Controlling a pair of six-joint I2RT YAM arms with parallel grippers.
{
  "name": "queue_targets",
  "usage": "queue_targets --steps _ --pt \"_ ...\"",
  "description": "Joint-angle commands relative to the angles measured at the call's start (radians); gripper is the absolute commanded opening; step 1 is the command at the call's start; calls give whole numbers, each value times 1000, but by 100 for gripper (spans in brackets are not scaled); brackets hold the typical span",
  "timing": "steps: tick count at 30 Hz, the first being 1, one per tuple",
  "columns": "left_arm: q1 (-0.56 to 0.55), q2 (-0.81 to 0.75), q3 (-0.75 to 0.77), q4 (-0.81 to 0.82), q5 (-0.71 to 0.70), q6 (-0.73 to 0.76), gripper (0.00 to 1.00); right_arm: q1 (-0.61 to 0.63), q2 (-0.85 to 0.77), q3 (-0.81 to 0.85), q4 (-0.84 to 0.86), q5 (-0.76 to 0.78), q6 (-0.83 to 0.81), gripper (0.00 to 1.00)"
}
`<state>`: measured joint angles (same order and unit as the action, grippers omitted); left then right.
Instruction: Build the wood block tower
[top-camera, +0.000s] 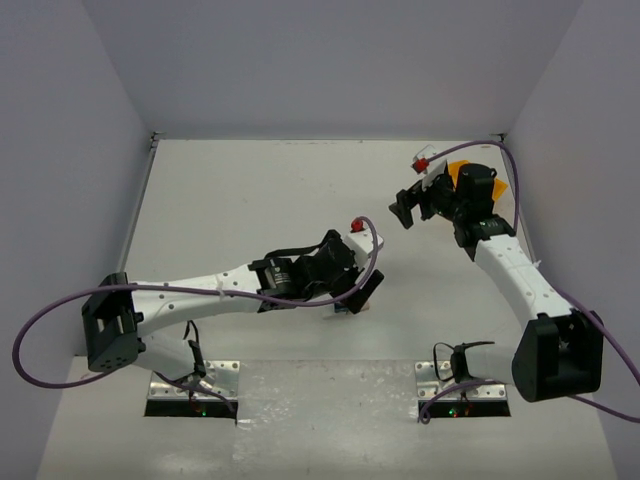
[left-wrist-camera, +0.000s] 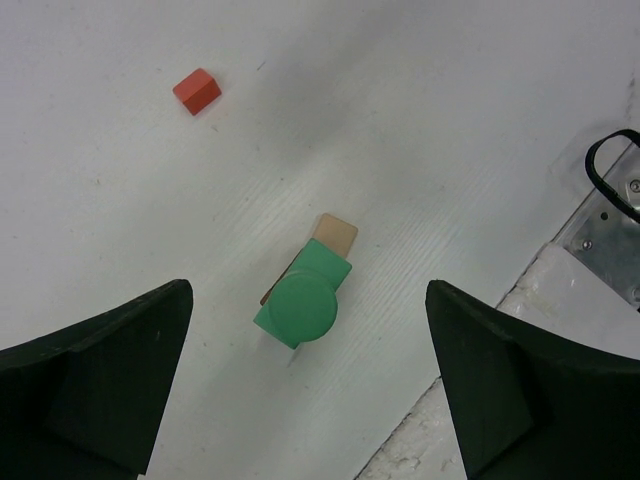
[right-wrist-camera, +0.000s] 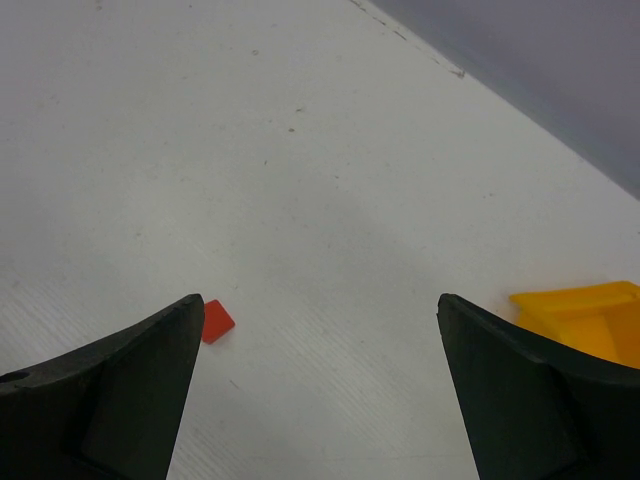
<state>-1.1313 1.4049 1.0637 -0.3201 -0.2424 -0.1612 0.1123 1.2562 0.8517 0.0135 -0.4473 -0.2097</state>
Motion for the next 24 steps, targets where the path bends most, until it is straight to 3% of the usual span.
queue_targets --steps 1,7,9,13,14,18,22,24 --pt "-10 -81 21 83 -75 -13 100 -6 -53 1 26 -7 17 99" --pt "-5 -170 28 178 -370 -96 100 -7 -58 6 40 -11 109 99" --pt "10 -197 72 156 -477 -202 100 -8 -50 25 21 -14 132 99" --pt "69 -265 -1 190 -577 -314 100 -5 -40 11 76 23 243 99" --pt "102 -276 -19 194 -576 -343 100 -6 -37 13 90 38 284 99" --pt "321 -280 -62 199 -327 -465 100 -5 3 121 55 64 433 99" --pt "376 -262 -67 205 -380 -467 100 -5 72 253 -22 79 548 99" --pt "399 -269 -92 242 -379 -454 100 -5 115 327 -145 129 584 99"
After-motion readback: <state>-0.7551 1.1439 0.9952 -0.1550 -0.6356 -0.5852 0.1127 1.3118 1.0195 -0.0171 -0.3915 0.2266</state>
